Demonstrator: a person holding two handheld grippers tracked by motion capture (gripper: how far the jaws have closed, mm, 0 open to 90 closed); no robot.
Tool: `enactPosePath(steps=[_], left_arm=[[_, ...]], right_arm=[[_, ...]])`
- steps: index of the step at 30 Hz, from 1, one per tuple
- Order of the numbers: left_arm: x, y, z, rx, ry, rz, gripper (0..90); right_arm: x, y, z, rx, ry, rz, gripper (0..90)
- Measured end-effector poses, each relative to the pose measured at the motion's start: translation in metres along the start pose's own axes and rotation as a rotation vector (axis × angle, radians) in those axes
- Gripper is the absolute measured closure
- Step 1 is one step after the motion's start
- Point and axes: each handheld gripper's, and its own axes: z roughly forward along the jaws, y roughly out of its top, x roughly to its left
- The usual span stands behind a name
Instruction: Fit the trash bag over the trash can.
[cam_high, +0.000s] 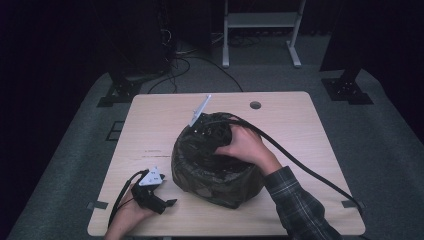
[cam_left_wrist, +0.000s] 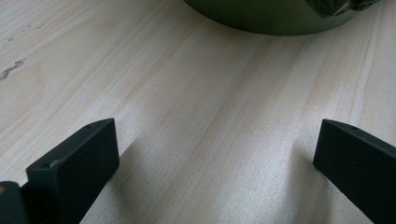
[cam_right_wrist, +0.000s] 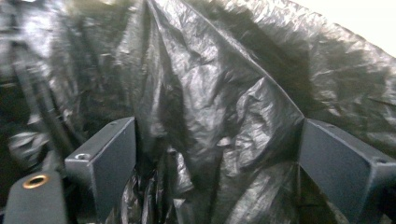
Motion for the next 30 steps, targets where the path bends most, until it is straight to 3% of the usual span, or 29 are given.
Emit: enactPosePath(steps=[3, 9, 21, 25, 28, 30], left_arm=[[0.000, 0.000, 0.000, 0.000, 0.000, 0.000, 0.0], [0.000, 0.000, 0.000, 0.000, 0.000, 0.000, 0.0], [0.000, 0.000, 0.000, 0.000, 0.002, -0.001, 0.0], [-0.001, 0.000, 0.000, 0.001, 0.003, -0.002, 0.0], [-0.001, 0.000, 0.000, 0.001, 0.004, -0.002, 0.0], [-0.001, 0.000, 0.000, 0.000, 0.004, -0.002, 0.0]], right_arm=[[0.000, 0.004, 0.011, 0.051, -0.008, -0.002, 10.4], [0.002, 0.010, 0.018, 0.066, 0.005, -0.011, 10.4], [0.016, 0.003, -0.011, 0.038, -0.006, -0.024, 10.3], [0.030, 0.003, -0.014, 0.030, 0.029, -0.060, 10.4], [0.036, 0.006, -0.006, 0.018, 0.079, -0.078, 10.4], [0.037, 0.007, 0.000, 0.033, 0.083, -0.078, 10.3]])
